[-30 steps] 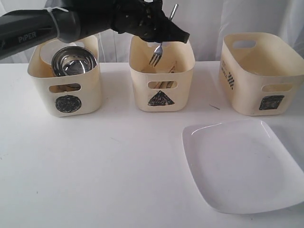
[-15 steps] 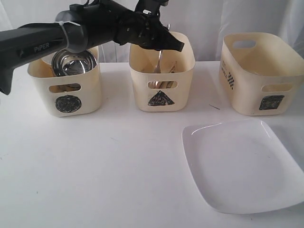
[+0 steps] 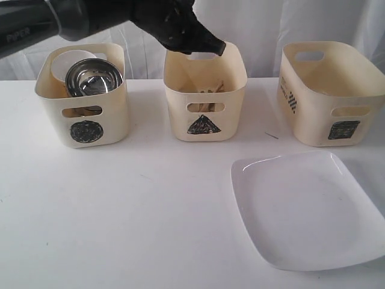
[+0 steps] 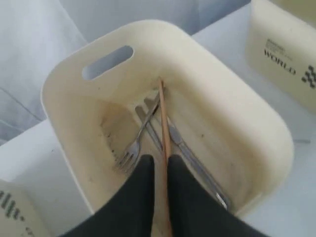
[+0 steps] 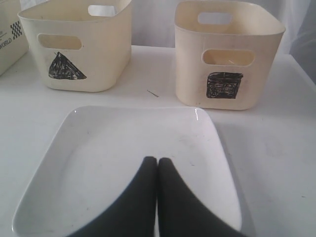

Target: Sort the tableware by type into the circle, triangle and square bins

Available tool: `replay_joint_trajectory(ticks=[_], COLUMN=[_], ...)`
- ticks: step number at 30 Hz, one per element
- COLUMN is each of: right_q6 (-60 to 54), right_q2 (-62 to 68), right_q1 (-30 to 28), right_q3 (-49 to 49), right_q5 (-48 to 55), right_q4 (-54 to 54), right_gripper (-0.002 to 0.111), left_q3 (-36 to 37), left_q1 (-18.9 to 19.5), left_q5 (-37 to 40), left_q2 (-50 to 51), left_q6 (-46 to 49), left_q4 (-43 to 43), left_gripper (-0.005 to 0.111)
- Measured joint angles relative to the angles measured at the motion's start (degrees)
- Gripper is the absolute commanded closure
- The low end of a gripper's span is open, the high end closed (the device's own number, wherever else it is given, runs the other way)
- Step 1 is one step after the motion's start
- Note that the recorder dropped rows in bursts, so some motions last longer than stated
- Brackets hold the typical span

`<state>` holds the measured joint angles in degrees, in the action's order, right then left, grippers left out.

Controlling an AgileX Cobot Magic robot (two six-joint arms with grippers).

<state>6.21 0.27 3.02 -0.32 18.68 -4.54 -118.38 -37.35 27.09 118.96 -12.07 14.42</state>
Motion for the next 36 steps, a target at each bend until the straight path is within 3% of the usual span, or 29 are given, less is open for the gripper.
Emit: replay_joint_trajectory(ticks=[5,11,23,36], right_q6=[0.0,0.0,0.0,0.1], right_q2=[0.0,0.0,0.0,0.0], right_q1=[0.0,0.0,0.0,0.0], right_q3=[0.0,0.0,0.0,0.0], right_q5=[0.0,0.0,0.0,0.0], right_q4=[0.0,0.0,0.0,0.0], right_gripper=[0.108,0.108,0.108,0.108], left_q3=[1.6,10.9,48.7,79.2], left_q1=[-0.9,-1.8,-1.8,-1.8], left_q5=[6.2,6.6,-6.9,-13.0], left_q2=[-3.9,-12.6,-44.6,-73.6], left_q6=[4.1,6.2,6.5,1.8], left_q4=[-2.0,-3.2,-4.6,-5.0], left_gripper=[0.09,0.09,0.09,0.09])
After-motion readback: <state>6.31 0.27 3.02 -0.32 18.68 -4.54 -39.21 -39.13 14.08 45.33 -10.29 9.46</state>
